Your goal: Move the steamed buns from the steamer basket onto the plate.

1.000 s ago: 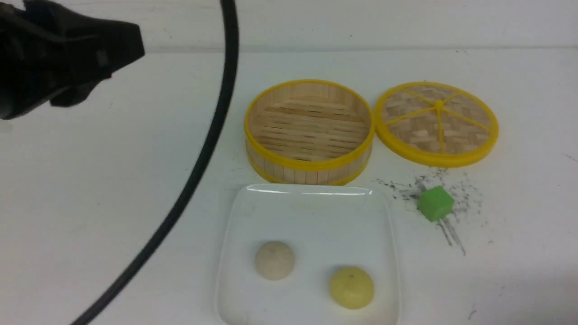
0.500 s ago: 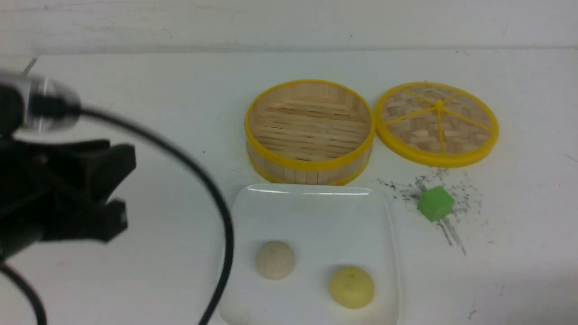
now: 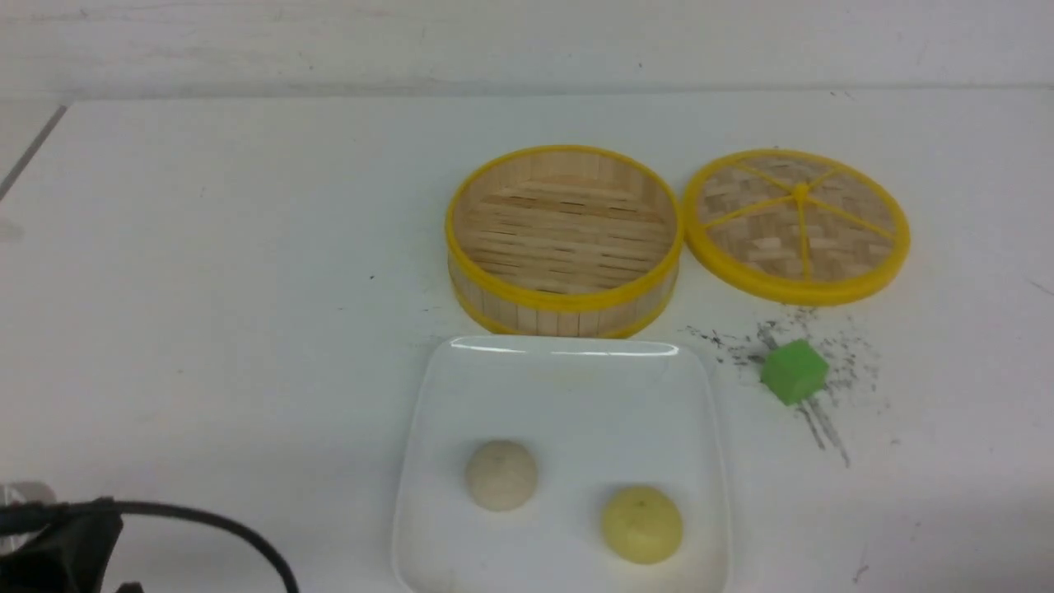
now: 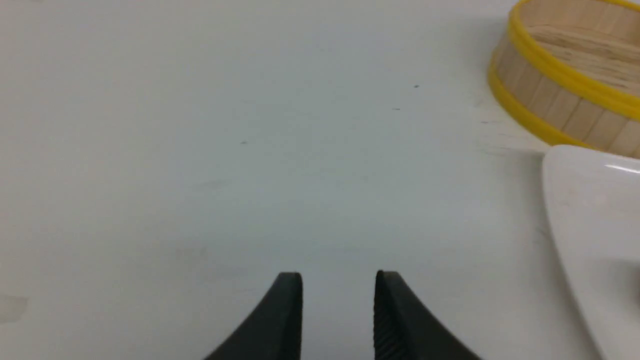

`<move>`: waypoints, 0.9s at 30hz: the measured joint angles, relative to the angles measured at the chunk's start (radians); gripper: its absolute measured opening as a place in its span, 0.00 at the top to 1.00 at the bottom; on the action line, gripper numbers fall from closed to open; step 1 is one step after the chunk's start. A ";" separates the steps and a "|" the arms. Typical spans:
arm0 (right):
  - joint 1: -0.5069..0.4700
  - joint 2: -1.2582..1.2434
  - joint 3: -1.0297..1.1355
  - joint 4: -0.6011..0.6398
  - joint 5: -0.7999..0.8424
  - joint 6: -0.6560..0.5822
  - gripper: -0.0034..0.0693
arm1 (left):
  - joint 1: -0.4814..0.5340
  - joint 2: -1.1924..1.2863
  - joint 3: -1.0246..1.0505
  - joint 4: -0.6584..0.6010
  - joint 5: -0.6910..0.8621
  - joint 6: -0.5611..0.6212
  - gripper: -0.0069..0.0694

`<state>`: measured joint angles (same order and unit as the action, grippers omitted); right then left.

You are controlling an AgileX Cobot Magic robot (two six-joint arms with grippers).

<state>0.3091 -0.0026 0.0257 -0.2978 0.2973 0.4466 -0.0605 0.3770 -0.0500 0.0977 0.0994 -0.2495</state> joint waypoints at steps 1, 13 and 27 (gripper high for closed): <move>0.000 0.000 0.000 0.000 0.000 0.000 0.27 | 0.005 -0.002 0.004 0.000 0.000 0.000 0.60; 0.000 0.000 0.000 0.000 0.000 0.000 0.27 | 0.156 -0.156 0.078 0.048 -0.051 0.000 0.60; 0.000 0.000 0.000 0.000 0.000 0.000 0.27 | 0.164 -0.384 0.078 0.048 0.248 0.004 0.59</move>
<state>0.3091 -0.0026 0.0257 -0.2978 0.2975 0.4466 0.1032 -0.0071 0.0278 0.1458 0.3474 -0.2456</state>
